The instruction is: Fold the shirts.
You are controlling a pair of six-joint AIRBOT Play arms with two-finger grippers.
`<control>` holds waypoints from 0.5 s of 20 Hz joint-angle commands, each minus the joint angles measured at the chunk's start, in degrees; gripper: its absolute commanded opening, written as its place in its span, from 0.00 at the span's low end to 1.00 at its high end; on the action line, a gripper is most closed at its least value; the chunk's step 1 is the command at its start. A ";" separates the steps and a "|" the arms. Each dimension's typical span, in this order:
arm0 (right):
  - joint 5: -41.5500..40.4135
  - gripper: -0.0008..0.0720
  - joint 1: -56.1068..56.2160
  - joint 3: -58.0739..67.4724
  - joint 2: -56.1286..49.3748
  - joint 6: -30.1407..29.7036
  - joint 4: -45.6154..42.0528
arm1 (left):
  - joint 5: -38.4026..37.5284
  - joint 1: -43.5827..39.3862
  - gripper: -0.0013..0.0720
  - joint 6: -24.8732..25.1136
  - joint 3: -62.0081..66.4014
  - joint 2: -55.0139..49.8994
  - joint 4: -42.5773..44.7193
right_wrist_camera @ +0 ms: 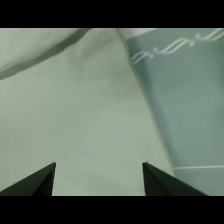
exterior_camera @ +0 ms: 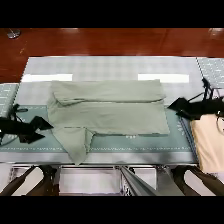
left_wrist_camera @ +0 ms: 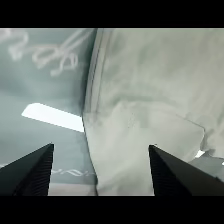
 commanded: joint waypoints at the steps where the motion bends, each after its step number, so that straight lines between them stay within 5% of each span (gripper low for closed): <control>1: -3.04 0.86 1.20 -10.49 7.41 -3.89 8.83 | 2.36 0.24 0.97 0.70 -8.04 3.37 -5.01; 6: -5.70 0.86 -0.28 -10.21 7.34 -1.95 7.30 | 12.61 -10.05 0.97 3.41 -11.96 3.28 -13.25; 8: -5.99 0.86 -6.45 -8.76 7.34 4.68 -3.69 | 16.06 -14.78 0.97 3.23 -11.98 2.86 -13.25; 9: -4.44 0.86 -9.68 -8.59 7.34 6.32 -8.94 | 16.63 -16.02 0.84 3.26 -11.91 2.64 -13.25; 10: -0.90 0.86 -12.52 -8.72 7.28 7.19 -12.35 | 16.35 -16.46 0.33 3.50 -11.72 2.64 -13.25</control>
